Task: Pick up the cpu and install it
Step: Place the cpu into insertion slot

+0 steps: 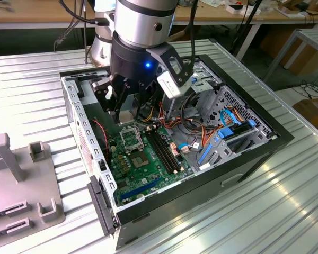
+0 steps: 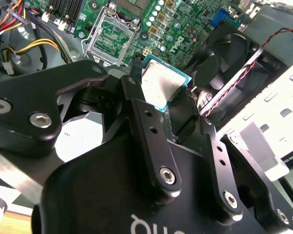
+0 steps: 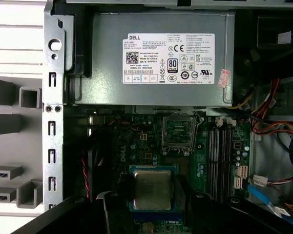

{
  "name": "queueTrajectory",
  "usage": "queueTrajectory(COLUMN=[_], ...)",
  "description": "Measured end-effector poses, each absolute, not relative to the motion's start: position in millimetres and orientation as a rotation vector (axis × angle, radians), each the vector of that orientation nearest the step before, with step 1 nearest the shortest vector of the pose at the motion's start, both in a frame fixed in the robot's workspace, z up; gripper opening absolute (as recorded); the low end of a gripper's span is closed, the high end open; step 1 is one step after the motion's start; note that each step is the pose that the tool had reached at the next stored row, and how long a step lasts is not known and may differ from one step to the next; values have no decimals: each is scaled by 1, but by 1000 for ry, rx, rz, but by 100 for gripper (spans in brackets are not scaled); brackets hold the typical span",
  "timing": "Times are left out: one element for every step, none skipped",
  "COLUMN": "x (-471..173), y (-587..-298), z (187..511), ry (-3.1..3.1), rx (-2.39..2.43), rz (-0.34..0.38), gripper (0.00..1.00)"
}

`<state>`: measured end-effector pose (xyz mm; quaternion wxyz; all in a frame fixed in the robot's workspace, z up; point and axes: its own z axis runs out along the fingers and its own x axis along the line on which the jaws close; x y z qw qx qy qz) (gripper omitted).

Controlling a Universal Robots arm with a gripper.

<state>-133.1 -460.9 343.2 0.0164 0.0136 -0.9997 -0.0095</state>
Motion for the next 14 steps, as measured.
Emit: queueTrajectory(x=[-133,-133,-133,-133,-133,-133,-133,-133,-133,-133,-133,-133,-133,-133], y=[-461,-461,-461,-461,-461,-461,-461,-461,-461,-461,-461,-461,-461,-461], z=[343,342,342,341,341,341,340,340,340,340,340,340,340,340], ry=[-3108,-3108,-3108,-3108,-3108,-3108,-3108,-3108,-3108,-3108,-3108,-3108,-3108,-3108], rx=[42,42,42,42,42,42,42,42,42,42,42,42,42,42], rz=[-30,-30,-30,-30,-29,-29,-29,-29,-29,-30,-29,-30,-30,-30], gripper=[47,47,47,47,47,47,47,47,47,47,47,47,47,47])
